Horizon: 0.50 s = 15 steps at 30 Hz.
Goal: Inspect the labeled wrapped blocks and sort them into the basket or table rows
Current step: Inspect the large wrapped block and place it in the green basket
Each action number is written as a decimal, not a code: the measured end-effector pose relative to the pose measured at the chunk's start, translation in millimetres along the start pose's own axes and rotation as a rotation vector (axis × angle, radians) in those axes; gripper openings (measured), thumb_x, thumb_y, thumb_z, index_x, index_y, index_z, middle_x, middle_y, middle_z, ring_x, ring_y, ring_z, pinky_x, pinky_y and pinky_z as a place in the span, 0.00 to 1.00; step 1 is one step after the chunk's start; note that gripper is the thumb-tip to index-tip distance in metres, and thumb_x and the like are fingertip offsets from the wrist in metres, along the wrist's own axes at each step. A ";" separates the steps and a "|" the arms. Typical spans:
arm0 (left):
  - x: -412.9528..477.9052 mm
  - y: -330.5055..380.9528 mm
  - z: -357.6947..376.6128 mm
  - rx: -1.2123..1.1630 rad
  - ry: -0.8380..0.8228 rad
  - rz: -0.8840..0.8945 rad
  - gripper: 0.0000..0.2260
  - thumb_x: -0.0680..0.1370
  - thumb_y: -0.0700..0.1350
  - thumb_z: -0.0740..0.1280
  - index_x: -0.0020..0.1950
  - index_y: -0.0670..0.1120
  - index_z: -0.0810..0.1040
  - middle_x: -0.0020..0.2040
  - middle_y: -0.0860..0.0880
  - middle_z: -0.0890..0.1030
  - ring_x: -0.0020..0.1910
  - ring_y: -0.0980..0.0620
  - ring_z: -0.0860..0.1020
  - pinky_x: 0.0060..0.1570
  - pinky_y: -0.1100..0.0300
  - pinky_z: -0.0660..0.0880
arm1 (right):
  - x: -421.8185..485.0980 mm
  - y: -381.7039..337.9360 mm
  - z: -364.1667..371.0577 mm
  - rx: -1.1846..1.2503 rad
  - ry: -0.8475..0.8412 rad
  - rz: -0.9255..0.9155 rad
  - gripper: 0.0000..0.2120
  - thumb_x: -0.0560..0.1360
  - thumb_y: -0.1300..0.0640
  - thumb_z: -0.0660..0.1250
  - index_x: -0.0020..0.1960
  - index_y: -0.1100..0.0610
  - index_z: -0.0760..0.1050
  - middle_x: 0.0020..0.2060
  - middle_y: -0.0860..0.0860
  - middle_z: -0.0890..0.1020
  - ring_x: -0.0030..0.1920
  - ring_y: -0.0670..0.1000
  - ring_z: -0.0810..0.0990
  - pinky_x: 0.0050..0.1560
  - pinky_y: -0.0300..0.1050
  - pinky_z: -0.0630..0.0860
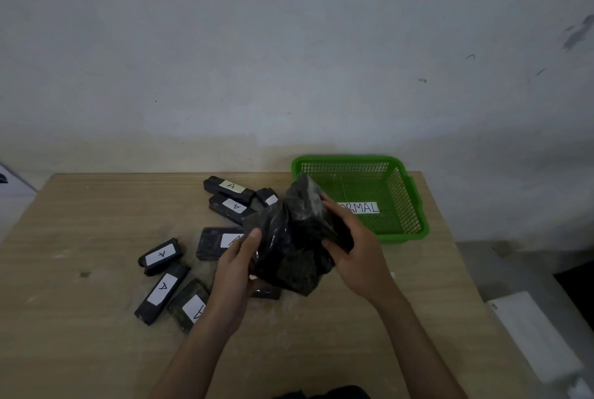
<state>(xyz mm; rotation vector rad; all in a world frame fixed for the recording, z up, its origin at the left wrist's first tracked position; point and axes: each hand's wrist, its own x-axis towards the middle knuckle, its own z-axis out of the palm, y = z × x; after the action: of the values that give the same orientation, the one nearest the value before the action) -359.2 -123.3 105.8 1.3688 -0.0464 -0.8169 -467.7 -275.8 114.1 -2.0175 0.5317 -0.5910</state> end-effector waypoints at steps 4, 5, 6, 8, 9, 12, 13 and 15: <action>2.2 -2.8 4.4 0.002 0.073 -0.041 0.19 0.66 0.53 0.72 0.54 0.48 0.80 0.52 0.45 0.83 0.53 0.45 0.81 0.56 0.46 0.76 | -1.5 -2.6 0.7 0.145 -0.065 0.054 0.23 0.68 0.63 0.68 0.63 0.56 0.71 0.66 0.48 0.73 0.66 0.46 0.73 0.66 0.49 0.73; 1.0 -3.8 6.3 0.047 0.078 -0.013 0.16 0.67 0.51 0.73 0.53 0.50 0.79 0.52 0.46 0.83 0.53 0.46 0.81 0.57 0.47 0.76 | -2.3 -5.3 2.8 0.195 -0.066 0.111 0.23 0.68 0.59 0.69 0.61 0.52 0.70 0.64 0.46 0.74 0.63 0.44 0.75 0.63 0.47 0.75; -1.6 -3.0 8.7 0.096 0.083 0.029 0.14 0.69 0.49 0.73 0.53 0.52 0.78 0.52 0.48 0.83 0.53 0.48 0.80 0.56 0.50 0.77 | -2.7 -8.5 5.9 0.238 -0.050 0.167 0.22 0.67 0.55 0.71 0.60 0.48 0.69 0.61 0.45 0.75 0.60 0.42 0.77 0.60 0.44 0.76; -4.6 -2.0 12.8 0.209 0.089 0.124 0.19 0.71 0.45 0.73 0.60 0.52 0.73 0.54 0.52 0.80 0.52 0.55 0.79 0.51 0.58 0.76 | -2.8 -12.6 12.8 0.260 0.022 0.266 0.26 0.68 0.51 0.74 0.62 0.46 0.67 0.57 0.43 0.78 0.55 0.38 0.78 0.56 0.38 0.76; -5.4 -2.3 14.7 0.276 0.090 0.165 0.24 0.71 0.44 0.73 0.64 0.52 0.69 0.55 0.54 0.78 0.52 0.57 0.78 0.49 0.60 0.75 | -2.8 -13.7 16.2 0.223 0.059 0.299 0.29 0.68 0.51 0.76 0.65 0.48 0.67 0.58 0.42 0.78 0.55 0.38 0.78 0.56 0.34 0.73; -4.3 -5.9 19.9 0.482 0.117 0.263 0.28 0.72 0.45 0.73 0.68 0.51 0.65 0.52 0.58 0.75 0.51 0.58 0.76 0.48 0.65 0.72 | -2.9 -13.3 25.7 0.109 0.127 0.356 0.34 0.68 0.53 0.76 0.70 0.54 0.66 0.59 0.45 0.78 0.58 0.43 0.77 0.55 0.29 0.71; -2.9 -7.1 21.7 0.532 0.141 0.291 0.26 0.73 0.44 0.72 0.67 0.50 0.66 0.51 0.59 0.75 0.51 0.58 0.76 0.46 0.69 0.71 | -3.0 -12.8 28.5 0.087 0.140 0.357 0.33 0.68 0.54 0.76 0.70 0.55 0.67 0.59 0.47 0.79 0.60 0.45 0.77 0.56 0.31 0.71; 0.6 -7.6 25.0 0.634 0.179 0.351 0.21 0.74 0.43 0.70 0.66 0.48 0.70 0.50 0.57 0.77 0.53 0.55 0.77 0.41 0.75 0.67 | -2.5 -12.1 32.8 0.041 0.172 0.330 0.32 0.69 0.59 0.75 0.70 0.56 0.68 0.60 0.49 0.79 0.61 0.46 0.77 0.54 0.26 0.69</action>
<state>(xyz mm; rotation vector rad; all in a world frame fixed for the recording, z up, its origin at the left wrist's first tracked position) -374.5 -144.5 105.1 1.9540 -0.4237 -0.3862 -448.4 -246.9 109.5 -1.7976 0.9270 -0.5680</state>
